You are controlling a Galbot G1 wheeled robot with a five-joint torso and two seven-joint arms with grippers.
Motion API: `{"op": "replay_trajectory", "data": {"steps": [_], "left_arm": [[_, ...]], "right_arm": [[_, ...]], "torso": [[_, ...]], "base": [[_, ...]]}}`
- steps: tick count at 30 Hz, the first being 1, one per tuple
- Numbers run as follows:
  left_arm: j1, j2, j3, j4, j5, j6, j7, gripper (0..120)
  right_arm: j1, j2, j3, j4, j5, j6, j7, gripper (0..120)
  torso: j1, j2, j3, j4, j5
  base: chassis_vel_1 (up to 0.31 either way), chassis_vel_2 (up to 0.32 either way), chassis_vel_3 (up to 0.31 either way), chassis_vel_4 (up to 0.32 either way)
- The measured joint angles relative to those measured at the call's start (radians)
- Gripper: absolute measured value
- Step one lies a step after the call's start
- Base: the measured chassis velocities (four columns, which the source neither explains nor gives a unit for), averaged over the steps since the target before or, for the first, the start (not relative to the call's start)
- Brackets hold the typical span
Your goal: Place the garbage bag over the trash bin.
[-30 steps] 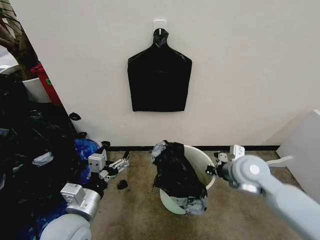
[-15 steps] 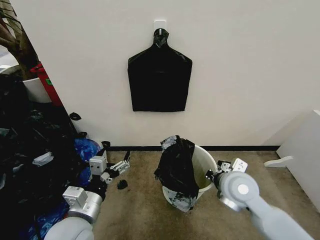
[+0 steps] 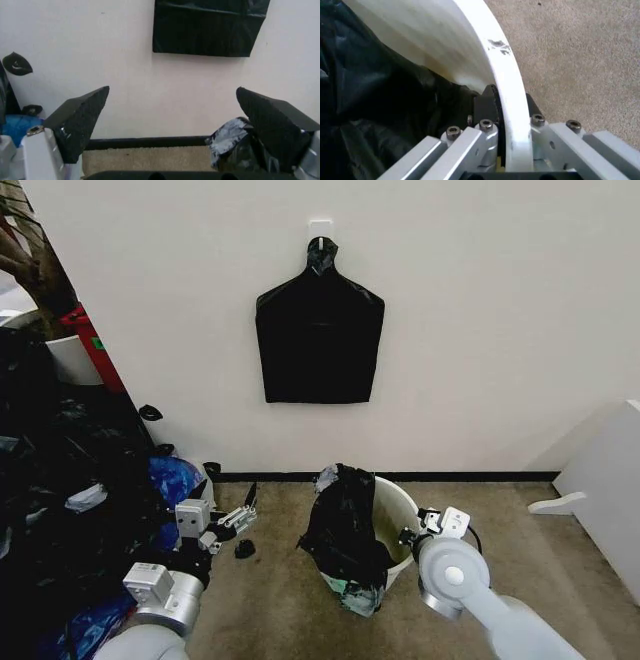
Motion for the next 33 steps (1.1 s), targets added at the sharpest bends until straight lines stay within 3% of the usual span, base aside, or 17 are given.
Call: {"op": "replay_trajectory", "data": {"steps": [9, 12, 21, 33], "left_arm": [[-0.004, -0.001, 0.0, 0.005, 0.001, -0.003, 0.001, 100], [-0.005, -0.001, 0.001, 0.006, 0.001, -0.004, 0.001, 100], [-0.011, 0.003, 0.005, 0.009, -0.002, -0.004, 0.001, 100], [-0.011, 0.003, 0.012, 0.005, -0.003, -0.006, 0.0, 100]], "right_arm": [[0.008, 0.022, -0.01, -0.038, -0.003, 0.008, -0.008, 0], [0.006, 0.021, -0.01, -0.039, -0.005, 0.007, -0.012, 6], [-0.007, 0.01, -0.01, -0.027, -0.013, 0.004, -0.021, 39], [-0.038, -0.064, 0.057, 0.106, -0.026, -0.015, -0.041, 84]], "torso": [[0.0, 0.0, 0.0, 0.0, 0.0], [0.0, 0.0, 0.0, 0.0, 0.0], [0.0, 0.0, 0.0, 0.0, 0.0], [0.0, 0.0, 0.0, 0.0, 0.0002]], "base": [[0.0, 0.0, 0.0, 0.0], [0.0, 0.0, 0.0, 0.0], [0.0, 0.0, 0.0, 0.0], [0.0, 0.0, 0.0, 0.0]]}}
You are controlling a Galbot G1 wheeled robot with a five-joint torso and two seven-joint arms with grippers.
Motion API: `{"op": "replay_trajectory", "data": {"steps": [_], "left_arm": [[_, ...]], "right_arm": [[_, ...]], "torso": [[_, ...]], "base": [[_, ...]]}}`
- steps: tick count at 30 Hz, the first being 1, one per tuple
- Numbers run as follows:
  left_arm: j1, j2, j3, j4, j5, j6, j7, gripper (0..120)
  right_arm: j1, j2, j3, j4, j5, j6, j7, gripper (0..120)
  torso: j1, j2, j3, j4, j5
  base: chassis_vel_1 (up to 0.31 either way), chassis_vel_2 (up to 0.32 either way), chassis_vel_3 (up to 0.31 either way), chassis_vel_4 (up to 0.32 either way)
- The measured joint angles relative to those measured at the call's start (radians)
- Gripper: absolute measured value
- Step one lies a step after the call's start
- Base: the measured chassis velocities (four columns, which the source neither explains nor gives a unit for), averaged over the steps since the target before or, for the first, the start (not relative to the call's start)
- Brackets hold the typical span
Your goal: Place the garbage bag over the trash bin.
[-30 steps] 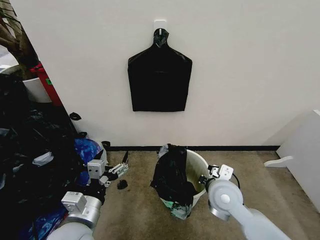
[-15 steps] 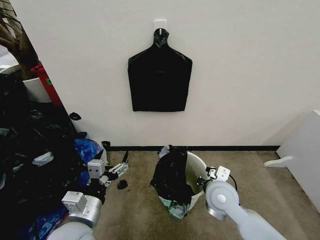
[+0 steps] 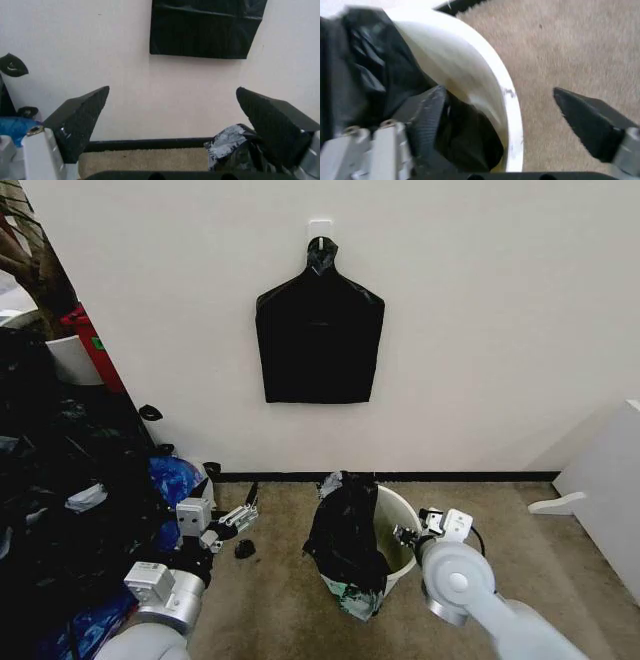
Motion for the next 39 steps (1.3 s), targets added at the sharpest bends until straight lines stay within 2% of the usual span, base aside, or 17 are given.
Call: {"op": "replay_trajectory", "data": {"steps": [1, 6, 10, 11, 16, 18, 24, 33, 39], "left_arm": [[-0.001, 0.001, 0.0, 0.001, 0.0, 0.0, 0.0, 100], [-0.002, 0.007, -0.004, 0.01, -0.006, 0.0, -0.001, 100], [-0.001, 0.018, -0.009, 0.022, -0.019, 0.002, -0.005, 100], [-0.001, 0.018, -0.009, 0.022, -0.019, 0.002, -0.005, 100], [-0.006, 0.028, -0.009, 0.035, -0.029, 0.006, -0.009, 100], [-0.006, 0.028, -0.009, 0.035, -0.029, 0.007, -0.009, 100], [0.012, 0.026, -0.011, 0.031, -0.026, 0.007, -0.008, 100], [0.015, 0.02, -0.011, 0.024, -0.019, 0.004, -0.005, 100], [0.015, 0.02, -0.008, 0.023, -0.018, 0.001, -0.004, 100]], "right_arm": [[-0.005, -0.006, 0.011, 0.015, -0.009, -0.005, -0.009, 90], [-0.037, -0.035, 0.081, 0.116, -0.044, -0.042, -0.087, 100], [-0.101, -0.054, 0.168, 0.181, -0.122, -0.131, -0.286, 100], [-0.101, -0.054, 0.168, 0.181, -0.122, -0.131, -0.286, 100], [-0.127, -0.035, 0.164, 0.181, -0.255, -0.21, -0.476, 100], [-0.122, -0.026, 0.154, 0.175, -0.265, -0.216, -0.483, 100], [-0.028, 0.059, 0.036, 0.078, -0.301, -0.251, -0.45, 100], [0.025, 0.1, -0.057, -0.014, -0.261, -0.259, -0.394, 100], [0.043, 0.116, -0.069, -0.062, -0.242, -0.256, -0.368, 100]], "torso": [[0.0, 0.0, 0.0, 0.0, 0.0], [0.0, 0.0, 0.0, 0.0, -0.0002], [0.0, 0.0, 0.0, -0.0002, -0.0002], [0.0, 0.0, 0.0, -0.0002, -0.0002], [0.0, 0.0, 0.0, -0.0001, -0.0005], [0.0, 0.0, 0.0, -0.0002, -0.0004], [0.0, 0.0, 0.0, 0.0002, -0.0004], [0.0, 0.0, 0.0, 0.0001, -0.0003], [0.0, 0.0, 0.0, 0.0001, -0.0003]], "base": [[0.0, 0.0, 0.0, 0.0], [0.0, 0.0, 0.0, 0.0], [0.0, 0.0, 0.0, 0.0], [0.0, 0.0, 0.0, 0.0], [0.0, 0.0, 0.0, 0.0], [0.0, 0.0, 0.0, 0.0], [0.0, 0.0, 0.0, 0.0], [0.0, 0.0, 0.0, 0.0], [0.0, 0.0, 0.0, 0.0]]}}
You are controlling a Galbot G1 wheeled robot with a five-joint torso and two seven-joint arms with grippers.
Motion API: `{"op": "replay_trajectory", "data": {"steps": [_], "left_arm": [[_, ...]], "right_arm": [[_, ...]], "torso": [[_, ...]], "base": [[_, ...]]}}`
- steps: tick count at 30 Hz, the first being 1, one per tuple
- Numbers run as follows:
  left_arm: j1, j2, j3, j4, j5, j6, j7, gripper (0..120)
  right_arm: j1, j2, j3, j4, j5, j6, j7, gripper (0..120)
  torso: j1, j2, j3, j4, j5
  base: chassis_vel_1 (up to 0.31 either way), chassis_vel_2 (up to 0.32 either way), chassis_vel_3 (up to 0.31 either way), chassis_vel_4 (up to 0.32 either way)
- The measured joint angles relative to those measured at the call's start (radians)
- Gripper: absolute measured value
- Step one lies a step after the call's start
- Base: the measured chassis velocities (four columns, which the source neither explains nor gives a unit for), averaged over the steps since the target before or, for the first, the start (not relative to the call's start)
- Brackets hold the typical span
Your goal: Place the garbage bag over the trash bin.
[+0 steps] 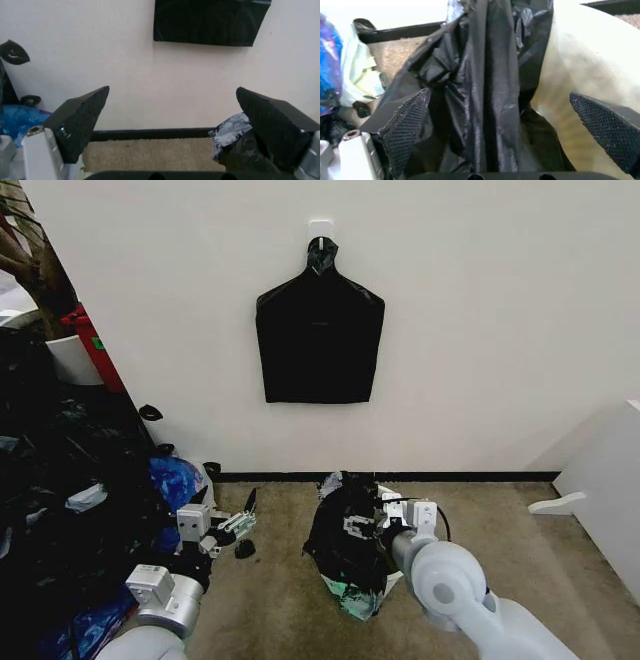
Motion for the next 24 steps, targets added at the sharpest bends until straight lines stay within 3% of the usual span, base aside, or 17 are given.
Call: {"op": "replay_trajectory", "data": {"steps": [3, 6, 15, 24], "left_arm": [[-0.001, 0.001, 0.001, -0.002, 0.0, 0.0, 0.0, 100], [-0.003, 0.002, 0.001, -0.002, -0.001, -0.001, 0.0, 100], [-0.012, 0.003, 0.009, 0.004, -0.004, -0.001, 0.001, 100], [-0.018, 0.007, 0.028, 0.012, -0.004, -0.001, 0.001, 100]], "right_arm": [[0.004, 0.003, 0.0, -0.014, 0.005, 0.001, 0.002, 99], [0.006, 0.006, -0.003, -0.027, 0.012, 0.004, 0.01, 90], [0.011, 0.01, -0.016, -0.045, 0.013, 0.016, 0.033, 52], [0.018, 0.005, -0.024, -0.039, 0.009, 0.027, 0.043, 24]], "torso": [[0.0, 0.0, 0.0, 0.0, 0.0], [0.0, 0.0, 0.0, -0.0001, 0.0], [0.0, 0.0, 0.0, -0.0001, 0.0001], [0.0, 0.0, 0.0, 0.0, 0.0001]], "base": [[0.0, 0.0, 0.0, 0.0], [0.0, 0.0, 0.0, 0.0], [0.0, 0.0, 0.0, 0.0], [0.0, 0.0, 0.0, 0.0]]}}
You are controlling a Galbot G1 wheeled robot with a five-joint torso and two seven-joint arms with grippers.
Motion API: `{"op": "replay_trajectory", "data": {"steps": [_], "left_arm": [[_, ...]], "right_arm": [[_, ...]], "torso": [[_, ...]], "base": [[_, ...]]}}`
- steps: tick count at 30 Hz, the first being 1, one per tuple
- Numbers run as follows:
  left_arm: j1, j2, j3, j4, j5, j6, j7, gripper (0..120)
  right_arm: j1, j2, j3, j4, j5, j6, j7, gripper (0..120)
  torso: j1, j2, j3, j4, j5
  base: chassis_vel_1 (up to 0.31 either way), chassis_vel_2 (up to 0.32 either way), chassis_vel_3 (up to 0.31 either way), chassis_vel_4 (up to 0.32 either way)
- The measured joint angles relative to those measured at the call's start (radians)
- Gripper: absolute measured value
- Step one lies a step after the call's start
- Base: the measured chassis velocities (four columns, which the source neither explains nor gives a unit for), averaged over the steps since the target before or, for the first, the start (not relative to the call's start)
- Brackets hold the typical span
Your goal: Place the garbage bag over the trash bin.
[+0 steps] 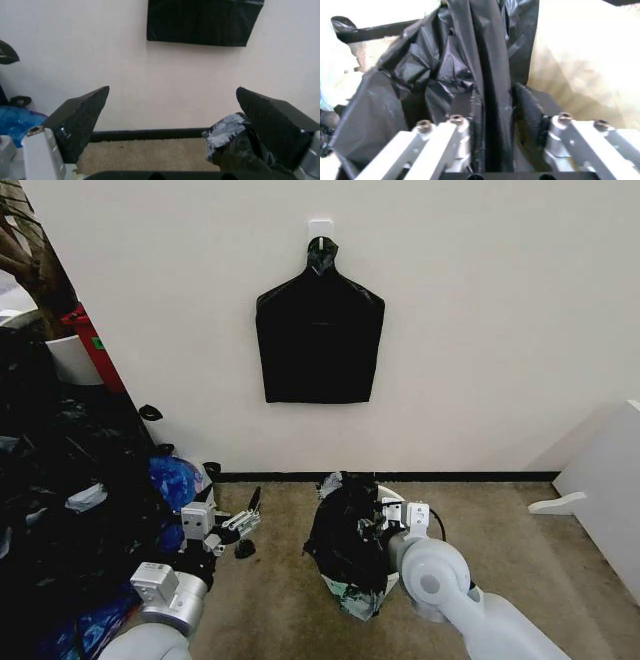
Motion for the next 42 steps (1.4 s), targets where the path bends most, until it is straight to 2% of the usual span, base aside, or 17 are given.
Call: {"op": "replay_trajectory", "data": {"steps": [3, 6, 12, 17, 19, 22, 27, 33, 35, 42], "left_arm": [[-0.003, 0.005, 0.016, 0.009, 0.003, 0.0, 0.0, 100], [-0.01, 0.014, 0.046, 0.024, 0.011, 0.001, 0.0, 100], [-0.035, 0.049, 0.107, 0.055, 0.011, 0.012, -0.001, 100], [-0.075, 0.085, 0.152, 0.071, -0.04, 0.048, -0.014, 100], [-0.138, 0.121, 0.191, 0.08, -0.108, 0.103, -0.035, 100], [-0.199, 0.138, 0.217, 0.093, -0.154, 0.168, -0.063, 100], [-0.258, 0.155, 0.233, 0.135, -0.181, 0.218, -0.097, 100], [-0.309, 0.152, 0.281, 0.162, -0.192, 0.258, -0.142, 100], [-0.352, 0.14, 0.35, 0.166, -0.242, 0.307, -0.201, 100], [-0.41, 0.13, 0.445, 0.21, -0.264, 0.319, -0.231, 100]], "right_arm": [[0.001, -0.004, -0.002, 0.015, -0.003, 0.003, 0.005, 15], [0.001, -0.011, -0.002, 0.035, -0.009, 0.005, 0.012, 0], [-0.007, -0.028, 0.001, 0.063, -0.026, 0.009, 0.012, 0], [-0.016, -0.033, 0.006, 0.07, -0.031, 0.01, 0.012, 0], [-0.018, -0.032, 0.007, 0.071, -0.032, 0.01, 0.011, 0], [-0.017, -0.025, 0.005, 0.062, -0.032, 0.01, 0.011, 0], [-0.011, -0.016, 0.0, 0.036, -0.036, 0.01, 0.008, 0], [-0.001, -0.01, -0.011, 0.014, -0.045, 0.022, 0.001, 0], [0.005, -0.007, -0.017, 0.006, -0.046, 0.025, 0.001, 0], [0.006, -0.006, -0.013, 0.002, -0.049, 0.025, 0.001, 0]], "torso": [[0.0, 0.0, 0.0, 0.0, 0.0], [0.0, 0.0, 0.0, 0.0, 0.0], [0.0, 0.0, 0.0, 0.0001, -0.0001], [0.0, 0.0, 0.0, -0.0001, 0.0], [0.0, 0.0, 0.0, -0.0001, 0.0], [0.0, 0.0, 0.0, -0.0001, -0.0001], [0.0, 0.0, 0.0, 0.0, -0.0001], [0.0, 0.0, 0.0, 0.0001, -0.0001], [0.0, 0.0, 0.0, 0.0, 0.0001], [0.0, 0.0, 0.0, 0.0, -0.0001]], "base": [[0.0, 0.0, 0.0, 0.0], [0.0, 0.0, 0.0, 0.0], [0.0, 0.0, 0.0, 0.0], [0.0, 0.0, 0.0, 0.0], [0.0, 0.0, 0.0, 0.0], [0.0, 0.0, 0.0, 0.0], [0.0, 0.0, 0.0, 0.0], [0.0, 0.0, 0.0, 0.0], [0.0, 0.0, 0.0, 0.0], [0.0, 0.0, 0.0, 0.0]]}}
